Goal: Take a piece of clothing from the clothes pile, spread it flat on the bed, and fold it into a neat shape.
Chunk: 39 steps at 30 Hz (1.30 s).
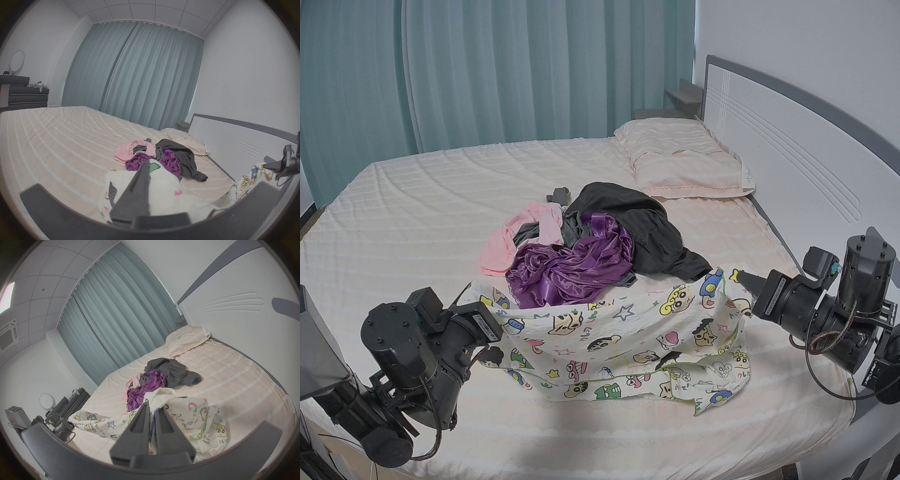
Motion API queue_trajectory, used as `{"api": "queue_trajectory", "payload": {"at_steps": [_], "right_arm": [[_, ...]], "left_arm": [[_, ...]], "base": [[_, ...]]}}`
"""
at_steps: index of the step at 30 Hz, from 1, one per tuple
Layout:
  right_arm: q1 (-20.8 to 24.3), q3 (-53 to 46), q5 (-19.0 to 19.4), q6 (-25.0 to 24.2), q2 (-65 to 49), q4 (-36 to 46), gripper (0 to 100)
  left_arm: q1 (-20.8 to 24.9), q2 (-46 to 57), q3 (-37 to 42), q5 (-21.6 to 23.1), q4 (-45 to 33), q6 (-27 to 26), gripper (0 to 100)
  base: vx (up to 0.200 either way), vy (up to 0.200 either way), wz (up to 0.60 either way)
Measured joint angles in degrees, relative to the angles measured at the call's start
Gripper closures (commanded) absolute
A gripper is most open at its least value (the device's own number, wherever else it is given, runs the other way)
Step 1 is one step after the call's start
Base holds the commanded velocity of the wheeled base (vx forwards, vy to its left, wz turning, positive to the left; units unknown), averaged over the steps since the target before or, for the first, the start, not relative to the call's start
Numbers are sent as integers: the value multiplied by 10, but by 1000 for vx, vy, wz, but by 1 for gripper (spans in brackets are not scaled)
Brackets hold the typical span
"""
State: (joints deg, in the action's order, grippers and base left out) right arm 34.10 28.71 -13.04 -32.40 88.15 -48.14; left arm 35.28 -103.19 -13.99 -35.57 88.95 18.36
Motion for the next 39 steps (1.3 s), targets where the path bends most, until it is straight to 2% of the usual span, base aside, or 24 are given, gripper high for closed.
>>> {"api": "queue_trajectory", "payload": {"at_steps": [4, 13, 30, 39], "right_arm": [[1, -7, 0, 0, -1, -1, 100], [0, -12, 1, 0, -13, -1, 100], [-4, -13, 6, 1, -21, 0, 100], [-4, -14, 5, 1, -22, 0, 100]], "left_arm": [[-7, -10, 0, 0, 0, 4, 100], [-9, -15, 0, 0, 0, 11, 100], [-4, -15, -4, -1, 0, 15, 100], [-9, -13, -3, -1, 0, 18, 100]], "base": [[0, 0, 0], [-200, 0, 0], [0, 0, 0], [0, 200, 0]]}}
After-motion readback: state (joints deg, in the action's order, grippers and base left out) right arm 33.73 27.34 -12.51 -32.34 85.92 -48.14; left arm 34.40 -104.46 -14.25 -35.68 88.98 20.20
